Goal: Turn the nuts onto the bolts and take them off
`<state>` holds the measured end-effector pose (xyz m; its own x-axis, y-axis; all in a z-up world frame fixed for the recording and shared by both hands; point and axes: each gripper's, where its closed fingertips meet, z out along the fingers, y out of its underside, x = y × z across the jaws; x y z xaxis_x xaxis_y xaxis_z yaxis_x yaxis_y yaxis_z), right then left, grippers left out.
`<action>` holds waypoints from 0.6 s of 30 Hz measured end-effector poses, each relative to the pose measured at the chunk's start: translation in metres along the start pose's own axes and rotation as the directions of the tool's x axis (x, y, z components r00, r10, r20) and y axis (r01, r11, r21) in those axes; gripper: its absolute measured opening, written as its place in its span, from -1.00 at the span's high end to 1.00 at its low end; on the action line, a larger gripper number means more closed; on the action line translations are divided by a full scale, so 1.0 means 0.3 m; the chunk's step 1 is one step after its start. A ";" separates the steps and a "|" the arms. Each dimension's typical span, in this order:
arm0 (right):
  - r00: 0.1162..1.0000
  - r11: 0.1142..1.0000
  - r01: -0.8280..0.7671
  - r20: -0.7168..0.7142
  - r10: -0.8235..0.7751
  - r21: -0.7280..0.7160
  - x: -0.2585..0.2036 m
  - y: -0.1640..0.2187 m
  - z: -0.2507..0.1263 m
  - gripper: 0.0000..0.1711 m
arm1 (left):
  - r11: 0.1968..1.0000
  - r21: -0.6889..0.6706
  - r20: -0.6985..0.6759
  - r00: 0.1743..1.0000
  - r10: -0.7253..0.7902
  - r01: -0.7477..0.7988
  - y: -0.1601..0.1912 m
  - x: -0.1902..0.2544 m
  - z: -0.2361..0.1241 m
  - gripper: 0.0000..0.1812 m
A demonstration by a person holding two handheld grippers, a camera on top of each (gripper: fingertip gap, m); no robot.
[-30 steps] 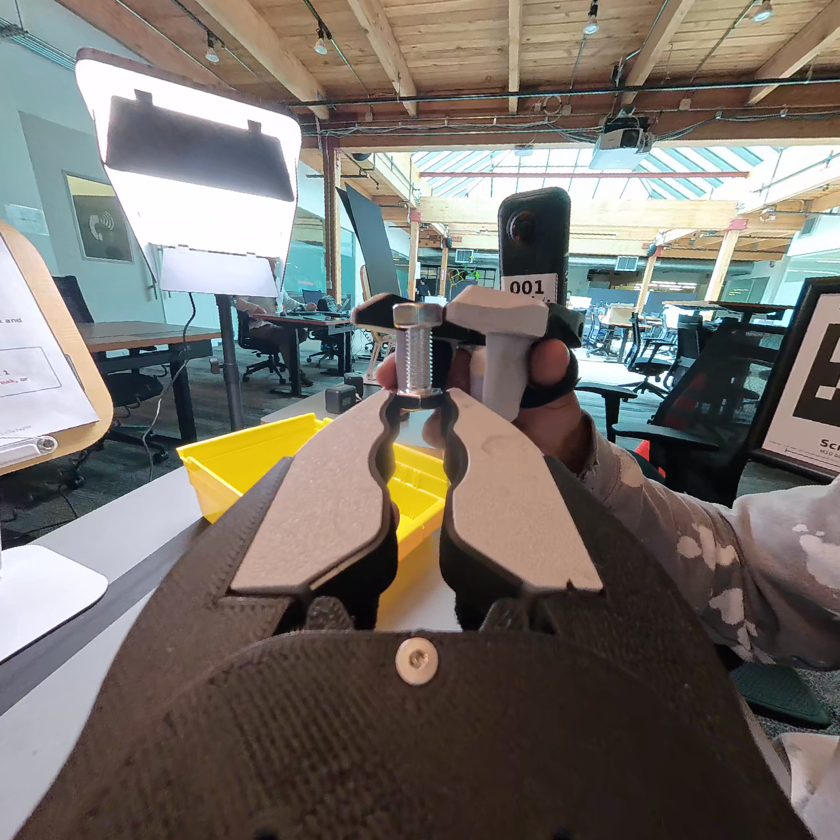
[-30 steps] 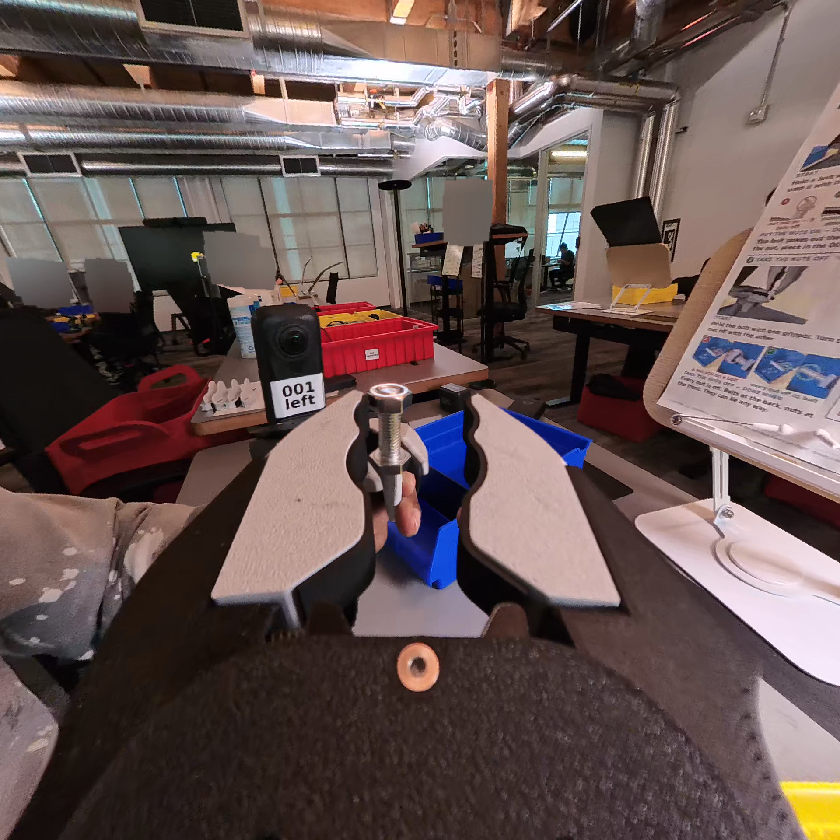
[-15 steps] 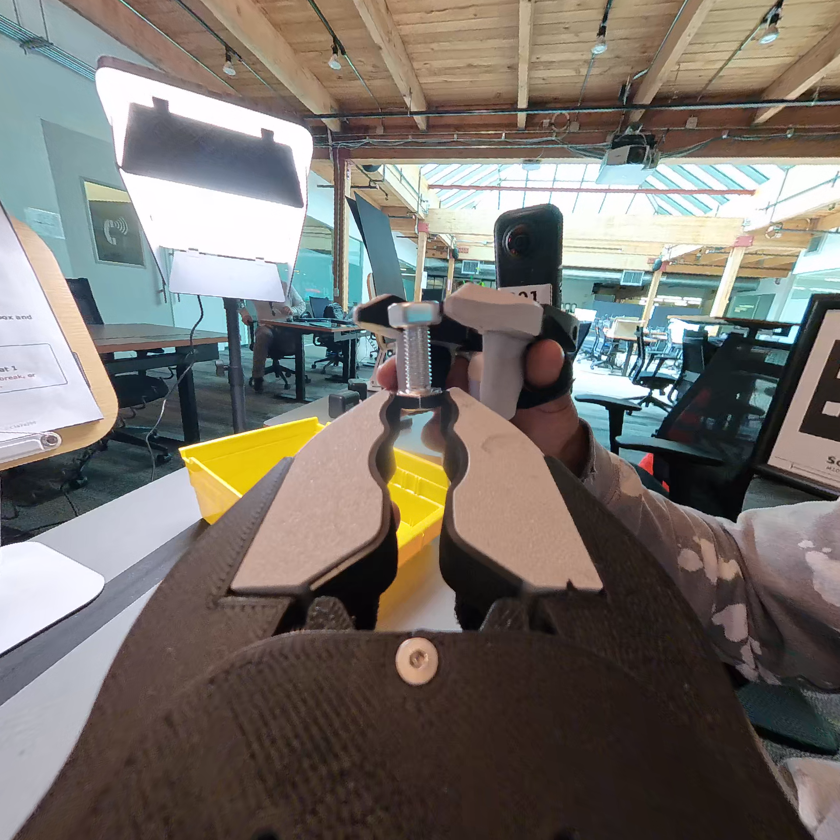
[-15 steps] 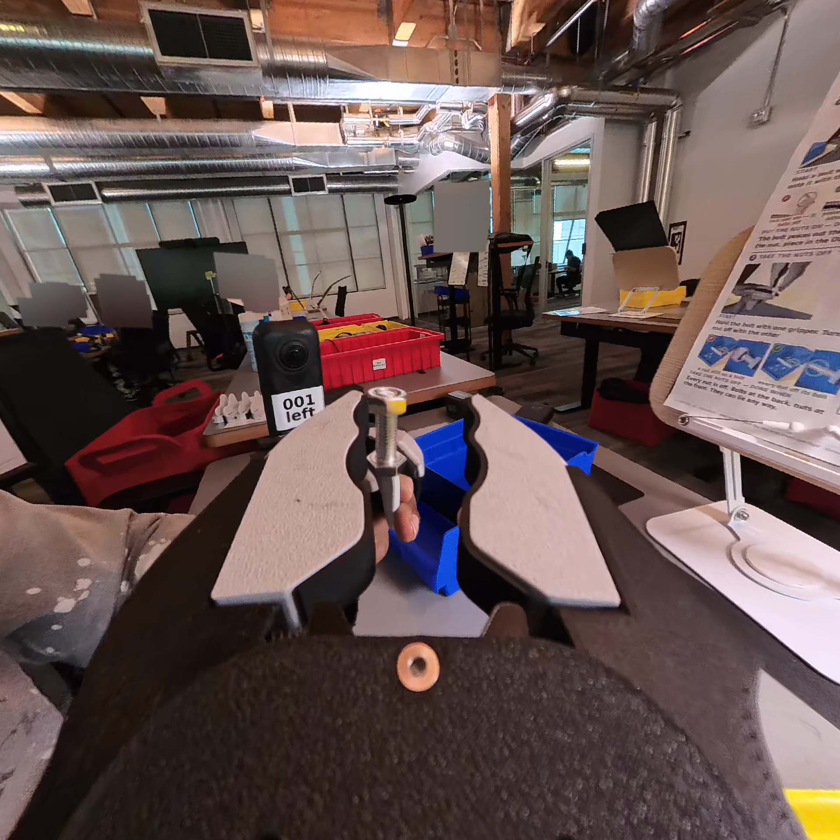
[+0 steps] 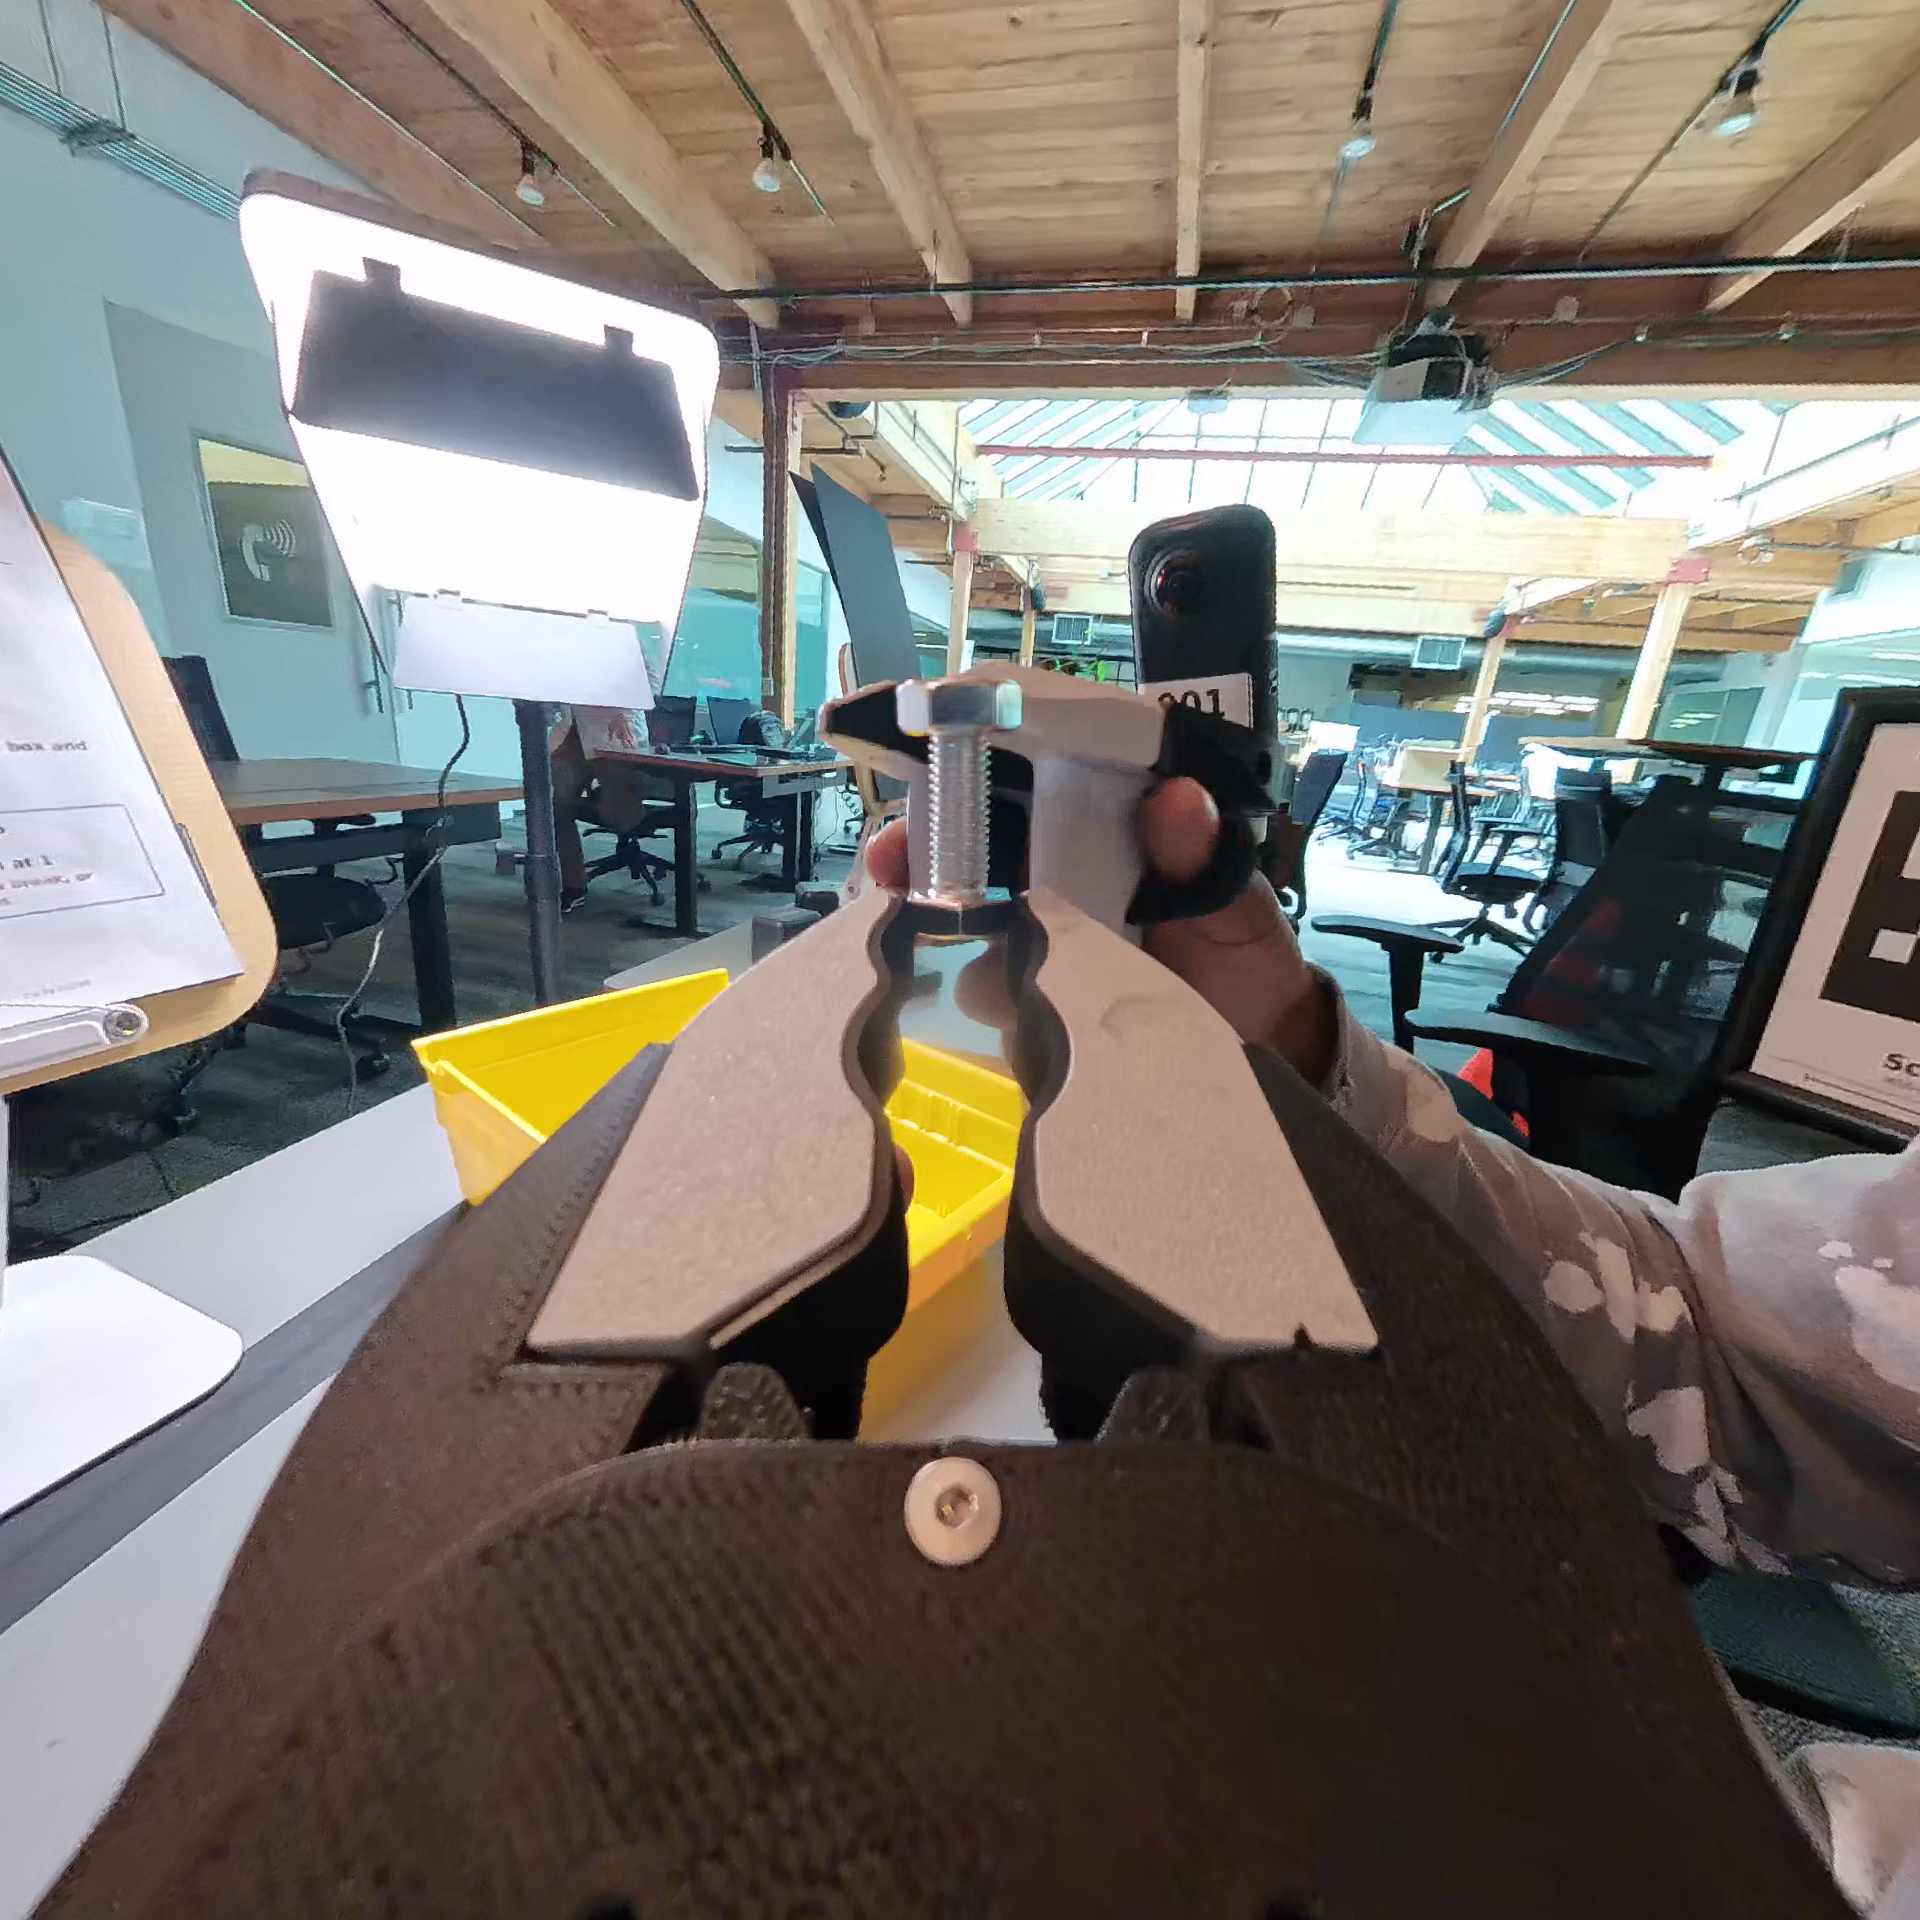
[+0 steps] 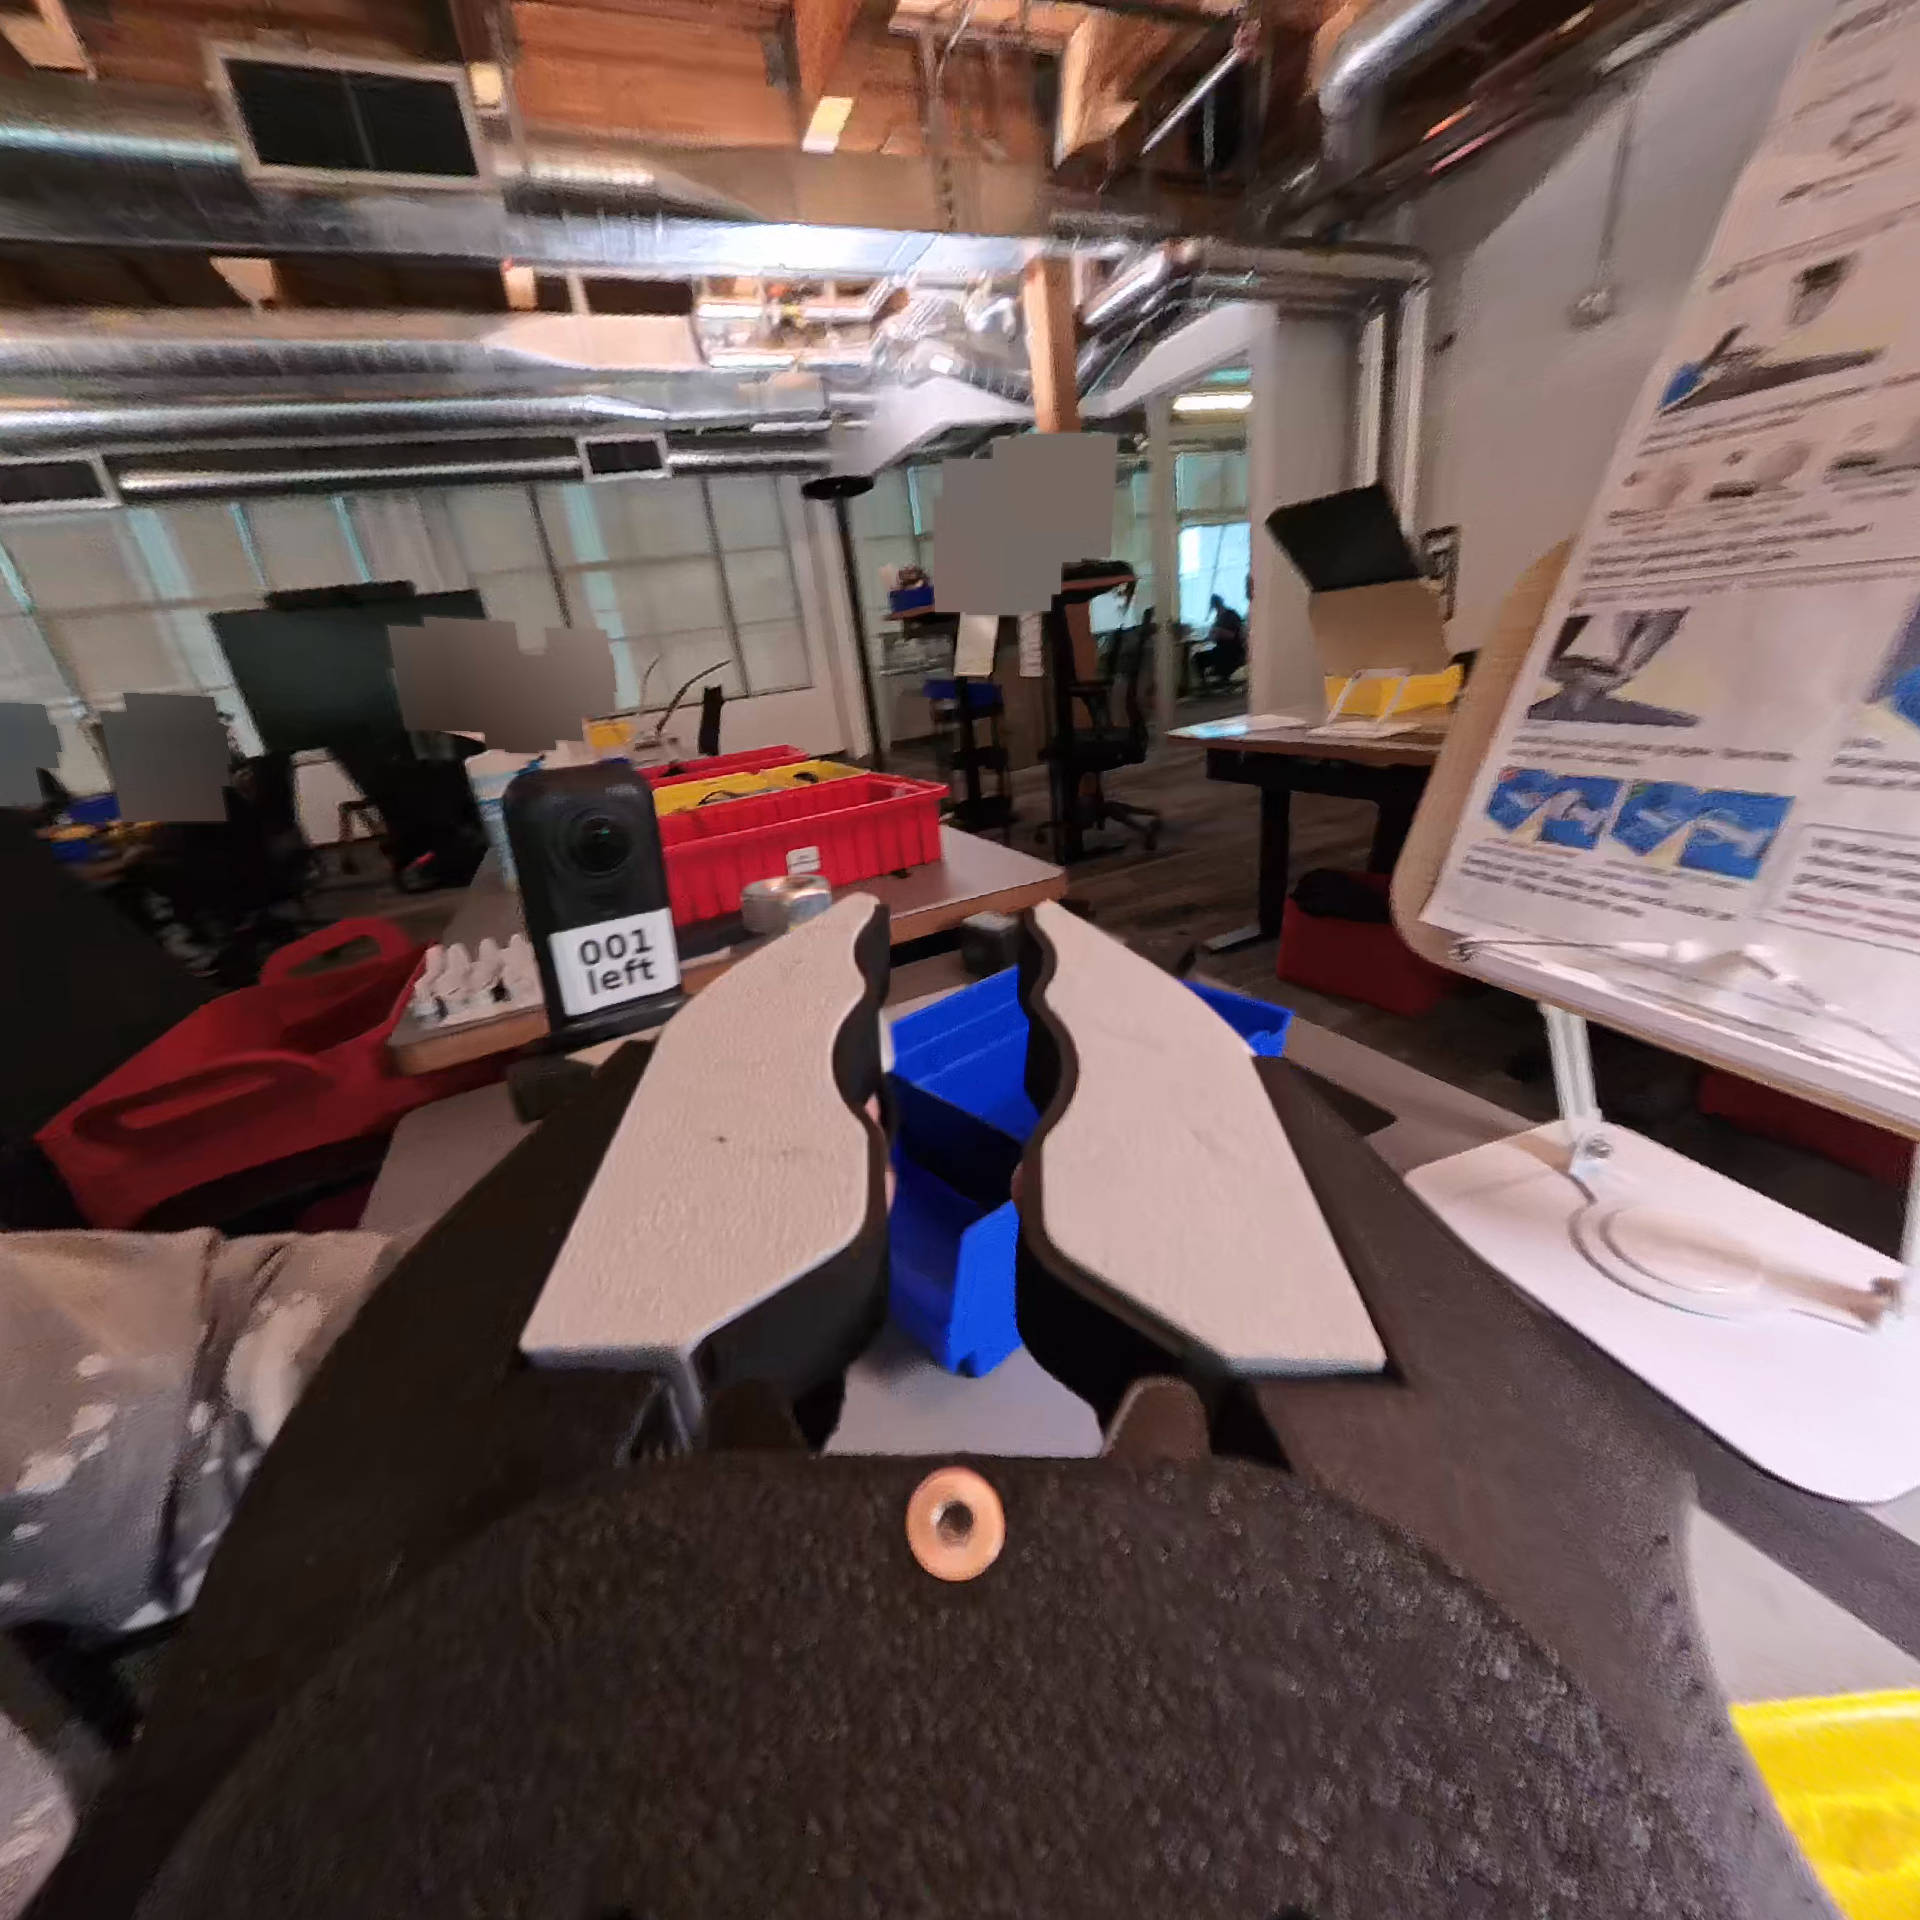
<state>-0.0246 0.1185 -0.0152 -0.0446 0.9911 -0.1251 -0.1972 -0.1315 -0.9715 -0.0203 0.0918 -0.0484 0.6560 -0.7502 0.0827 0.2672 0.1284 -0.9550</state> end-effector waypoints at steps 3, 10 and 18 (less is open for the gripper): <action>1.000 1.000 -0.009 0.012 0.009 0.005 0.007 -0.010 -0.014 0.68 | 1.000 -0.002 0.004 1.000 0.013 -0.013 -0.005 0.002 0.000 0.80; 0.997 0.999 0.021 0.080 -0.019 -0.026 -0.066 0.020 0.025 0.56 | 1.000 -0.019 0.006 1.000 0.020 -0.020 0.012 0.007 0.008 0.80; 0.999 1.000 -0.006 0.043 0.006 0.006 -0.019 -0.006 -0.003 0.65 | 1.000 -0.005 0.009 1.000 0.021 -0.021 0.000 0.001 0.002 0.80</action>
<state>-0.0231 0.1131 -0.0129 -0.0881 0.9886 -0.1220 -0.2029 -0.1377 -0.9695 -0.0197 0.0920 -0.0482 0.6676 -0.7416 0.0655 0.2505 0.1409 -0.9578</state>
